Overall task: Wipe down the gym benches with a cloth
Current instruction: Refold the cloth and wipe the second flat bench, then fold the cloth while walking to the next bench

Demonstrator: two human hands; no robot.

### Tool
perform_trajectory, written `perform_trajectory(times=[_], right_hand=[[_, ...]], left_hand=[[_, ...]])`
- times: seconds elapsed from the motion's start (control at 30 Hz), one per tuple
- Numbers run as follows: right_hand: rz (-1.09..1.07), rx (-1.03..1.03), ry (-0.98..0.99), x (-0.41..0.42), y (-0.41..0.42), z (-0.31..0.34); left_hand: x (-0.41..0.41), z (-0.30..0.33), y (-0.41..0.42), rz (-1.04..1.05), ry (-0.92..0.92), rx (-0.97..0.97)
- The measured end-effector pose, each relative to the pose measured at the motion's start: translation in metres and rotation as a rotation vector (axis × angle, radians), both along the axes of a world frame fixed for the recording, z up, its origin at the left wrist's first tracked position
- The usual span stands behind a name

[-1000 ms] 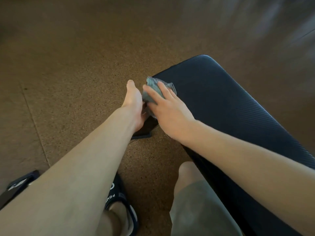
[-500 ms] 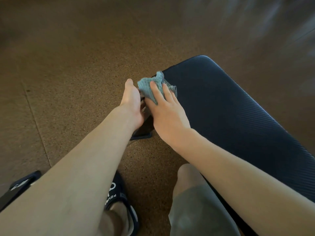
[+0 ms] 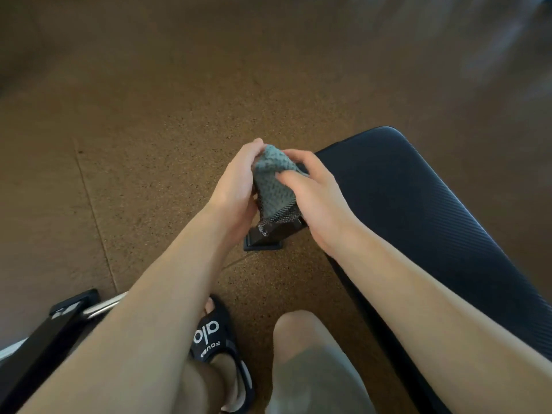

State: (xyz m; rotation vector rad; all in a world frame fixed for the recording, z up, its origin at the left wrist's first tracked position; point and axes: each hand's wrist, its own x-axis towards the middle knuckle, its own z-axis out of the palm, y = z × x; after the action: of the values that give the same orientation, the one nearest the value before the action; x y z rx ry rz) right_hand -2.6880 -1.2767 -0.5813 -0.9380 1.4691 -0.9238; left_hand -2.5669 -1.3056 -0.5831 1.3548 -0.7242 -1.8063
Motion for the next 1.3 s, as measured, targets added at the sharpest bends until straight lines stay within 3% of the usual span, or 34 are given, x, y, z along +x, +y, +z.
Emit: perform_trajectory(times=[0.2,0.37,0.57,0.67,0.73,0.87,1.07,1.3], right_hand=[[-0.034,0.359,-0.413,0.029,0.002,0.040],[0.003,0.461,-0.619,0.050,0.003,0.107],[0.168,0.469,-0.479,0.083,-0.006,0.203],[0.269,0.419,-0.270,0.109,-0.013,0.251],[0.274,0.397,-0.179,0.126,-0.018,0.281],[0.193,0.461,-0.175,0.157,-0.036,0.331],[0.298,0.470,-0.158,0.205,-0.080,0.392],[0.470,0.367,0.068,0.275,-0.133,0.439]], left_hand=[[0.040,0.040,0.008,0.122,-0.203,0.115],[0.086,0.099,0.005,0.190,-0.301,0.152],[0.135,0.203,0.012,0.159,-0.433,0.078],[0.156,0.258,0.014,0.146,-0.483,0.013],[0.170,0.293,0.013,0.148,-0.493,-0.018],[0.206,0.356,0.004,0.160,-0.524,-0.010],[0.270,0.414,-0.019,0.218,-0.574,0.071],[0.344,0.452,-0.038,0.179,-0.519,0.156]])
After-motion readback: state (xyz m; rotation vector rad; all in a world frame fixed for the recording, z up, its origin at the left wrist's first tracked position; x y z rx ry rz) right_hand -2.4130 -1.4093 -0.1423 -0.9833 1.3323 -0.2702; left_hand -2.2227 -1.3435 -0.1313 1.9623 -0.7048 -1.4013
